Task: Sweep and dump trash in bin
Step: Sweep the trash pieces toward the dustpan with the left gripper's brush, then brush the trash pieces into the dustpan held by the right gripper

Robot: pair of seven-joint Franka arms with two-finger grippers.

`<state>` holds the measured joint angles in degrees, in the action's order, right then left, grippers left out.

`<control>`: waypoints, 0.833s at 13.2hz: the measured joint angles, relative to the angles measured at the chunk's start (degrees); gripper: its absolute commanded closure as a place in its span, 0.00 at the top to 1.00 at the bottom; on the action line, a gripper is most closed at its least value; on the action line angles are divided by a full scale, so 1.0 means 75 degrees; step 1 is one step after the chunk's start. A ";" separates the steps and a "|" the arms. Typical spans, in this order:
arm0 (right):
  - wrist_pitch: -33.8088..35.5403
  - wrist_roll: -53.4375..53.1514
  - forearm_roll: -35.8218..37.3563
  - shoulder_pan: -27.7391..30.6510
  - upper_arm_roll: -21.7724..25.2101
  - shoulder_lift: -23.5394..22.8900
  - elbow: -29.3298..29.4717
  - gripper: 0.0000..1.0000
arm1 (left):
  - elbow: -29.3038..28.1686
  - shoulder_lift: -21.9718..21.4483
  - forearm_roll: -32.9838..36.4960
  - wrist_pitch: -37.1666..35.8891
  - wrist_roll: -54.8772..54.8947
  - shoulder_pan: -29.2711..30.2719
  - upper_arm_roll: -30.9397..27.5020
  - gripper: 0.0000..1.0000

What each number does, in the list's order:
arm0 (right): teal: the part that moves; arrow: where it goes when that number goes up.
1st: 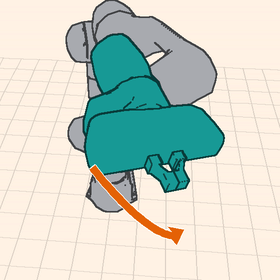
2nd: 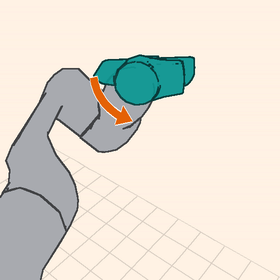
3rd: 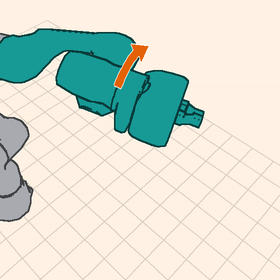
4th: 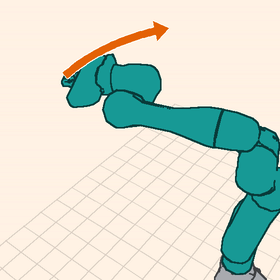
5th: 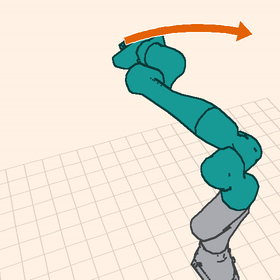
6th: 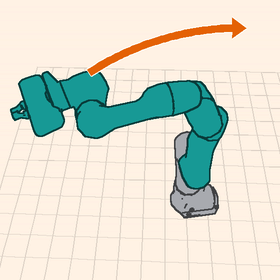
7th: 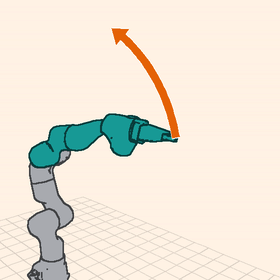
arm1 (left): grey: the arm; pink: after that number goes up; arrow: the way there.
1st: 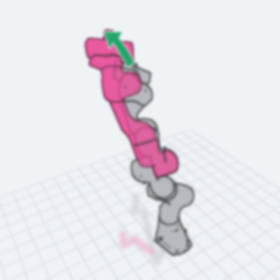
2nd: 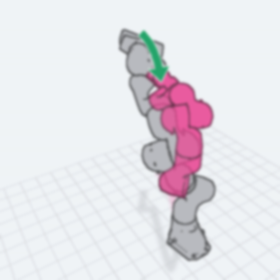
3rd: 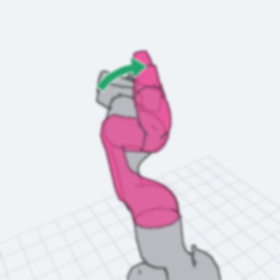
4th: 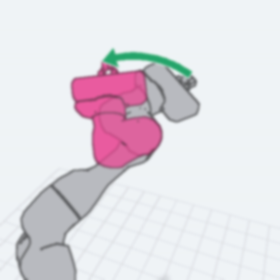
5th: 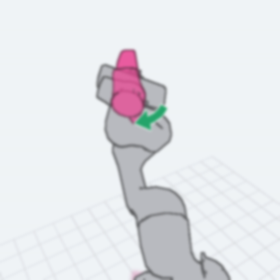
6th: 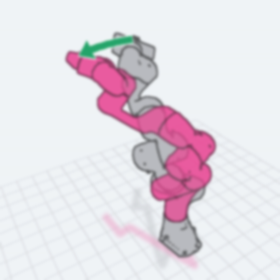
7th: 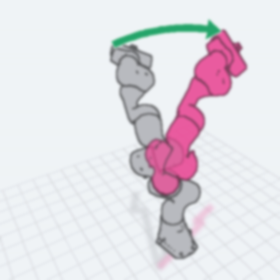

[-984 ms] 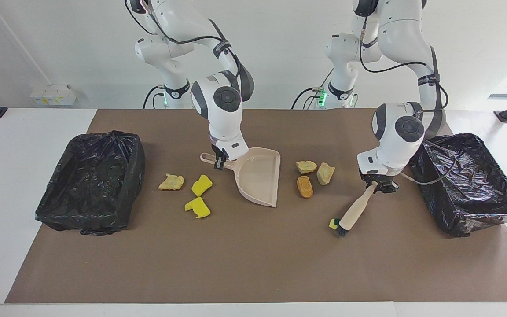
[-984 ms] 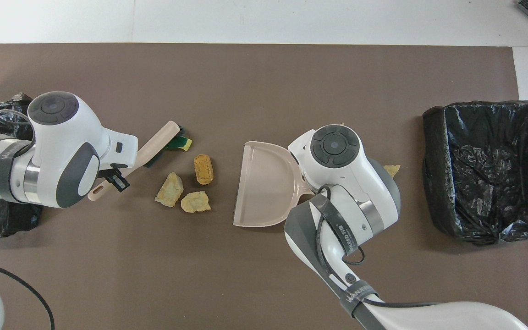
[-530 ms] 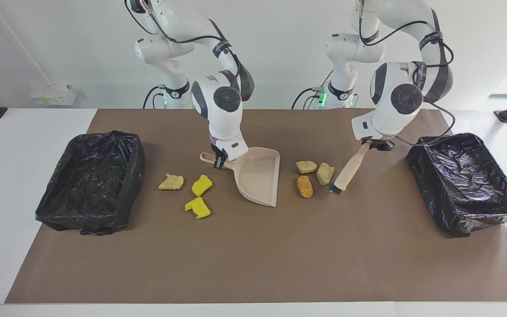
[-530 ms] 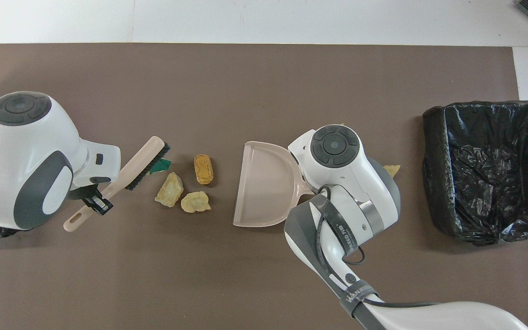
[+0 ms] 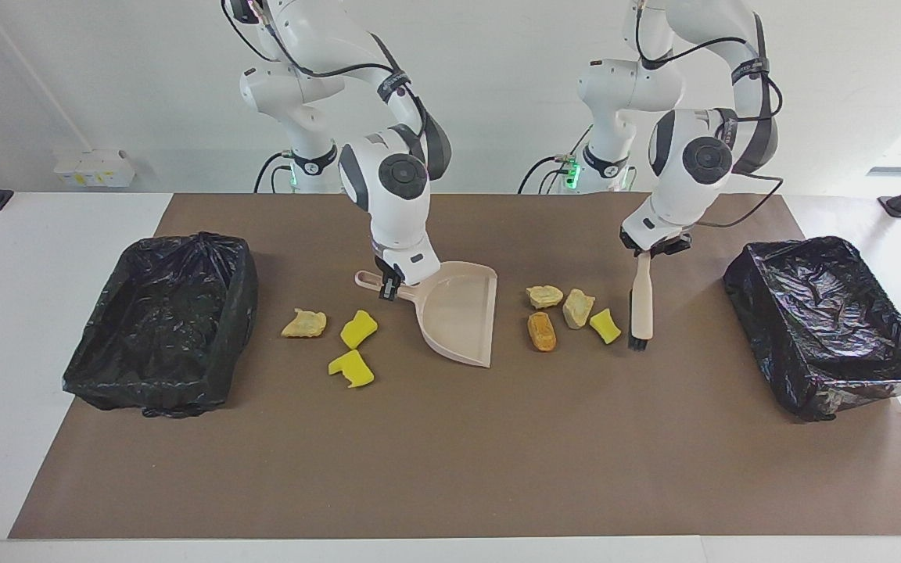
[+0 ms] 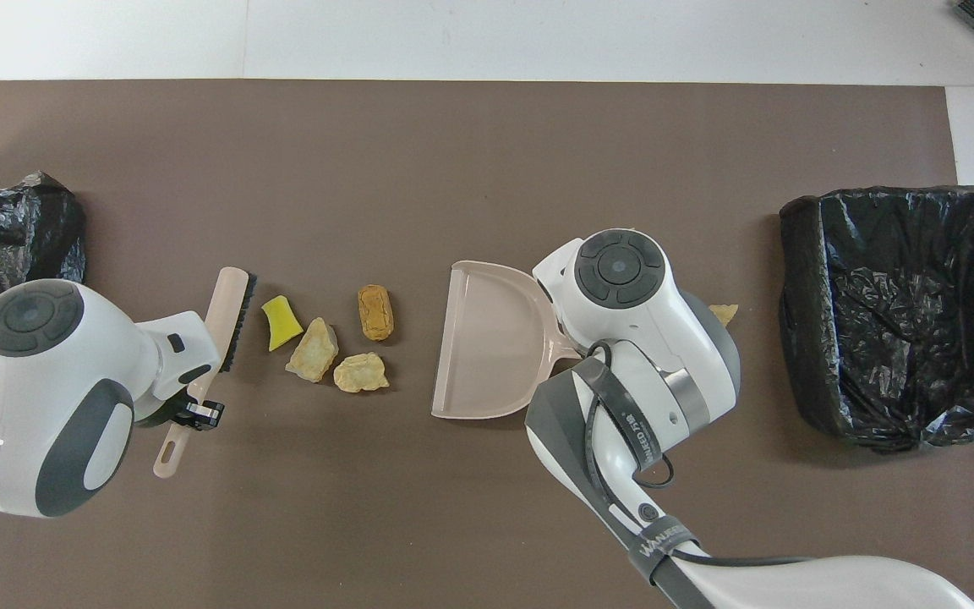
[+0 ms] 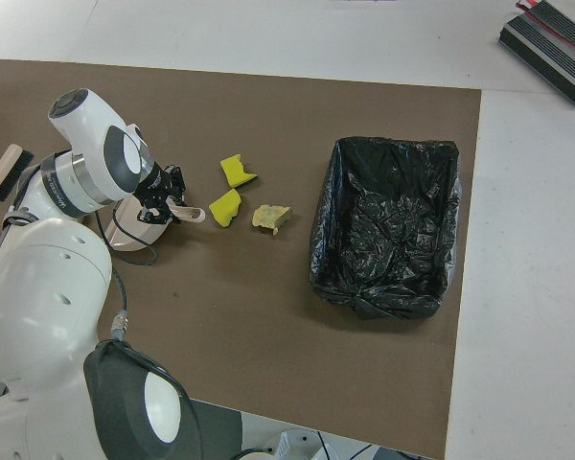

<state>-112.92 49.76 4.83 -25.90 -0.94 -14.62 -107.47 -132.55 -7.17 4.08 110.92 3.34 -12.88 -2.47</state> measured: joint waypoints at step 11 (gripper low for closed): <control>-0.0001 0.0000 0.0000 0.0004 0.0004 0.0000 -0.0006 0.00 | -0.0588 0.0186 -0.0714 0.0637 -0.1635 -0.0715 0.0129 0.00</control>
<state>-112.93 49.76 4.83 -25.87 -0.91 -14.62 -107.52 -136.95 -5.78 -1.27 115.69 -8.93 -18.24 -1.51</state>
